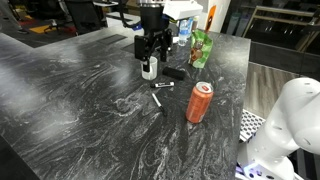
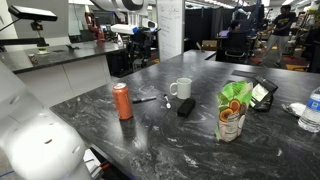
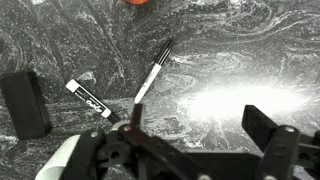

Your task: Put the marker in the cup

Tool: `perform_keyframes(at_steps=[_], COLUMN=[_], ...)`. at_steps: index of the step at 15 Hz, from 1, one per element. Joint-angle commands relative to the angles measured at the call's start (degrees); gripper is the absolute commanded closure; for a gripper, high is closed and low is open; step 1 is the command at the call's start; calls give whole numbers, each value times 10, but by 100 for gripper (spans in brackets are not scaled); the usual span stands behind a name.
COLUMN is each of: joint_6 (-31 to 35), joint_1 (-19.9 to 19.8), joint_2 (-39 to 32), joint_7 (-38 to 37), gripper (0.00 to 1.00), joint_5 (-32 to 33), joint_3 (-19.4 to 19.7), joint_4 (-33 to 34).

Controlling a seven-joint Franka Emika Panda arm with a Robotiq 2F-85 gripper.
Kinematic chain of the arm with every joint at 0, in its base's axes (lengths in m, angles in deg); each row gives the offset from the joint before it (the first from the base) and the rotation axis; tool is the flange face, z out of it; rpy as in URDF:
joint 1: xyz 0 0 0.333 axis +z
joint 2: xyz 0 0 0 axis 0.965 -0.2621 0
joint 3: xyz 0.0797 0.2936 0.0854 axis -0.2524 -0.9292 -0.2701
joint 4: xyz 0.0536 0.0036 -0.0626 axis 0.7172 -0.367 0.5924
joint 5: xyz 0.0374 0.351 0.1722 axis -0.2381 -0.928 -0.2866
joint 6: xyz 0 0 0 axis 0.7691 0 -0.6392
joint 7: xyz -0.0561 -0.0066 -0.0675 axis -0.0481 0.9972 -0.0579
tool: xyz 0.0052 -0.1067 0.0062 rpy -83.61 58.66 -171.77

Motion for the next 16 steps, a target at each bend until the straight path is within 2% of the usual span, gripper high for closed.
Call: perform_keyframes(at_steps=[1, 5, 9, 12, 16], joint_6=[16, 67, 119, 135, 73], joint_1=[0, -3, -7, -4, -8], joint_2=[8, 22, 22, 14, 2], joint_7=[80, 247, 363, 407, 424], gripper=[0, 0, 0, 0, 0], joint_5=[8, 0, 37, 47, 50], joint_3=[14, 51, 80, 92, 99], joint_4=[-21, -59, -86, -100, -100])
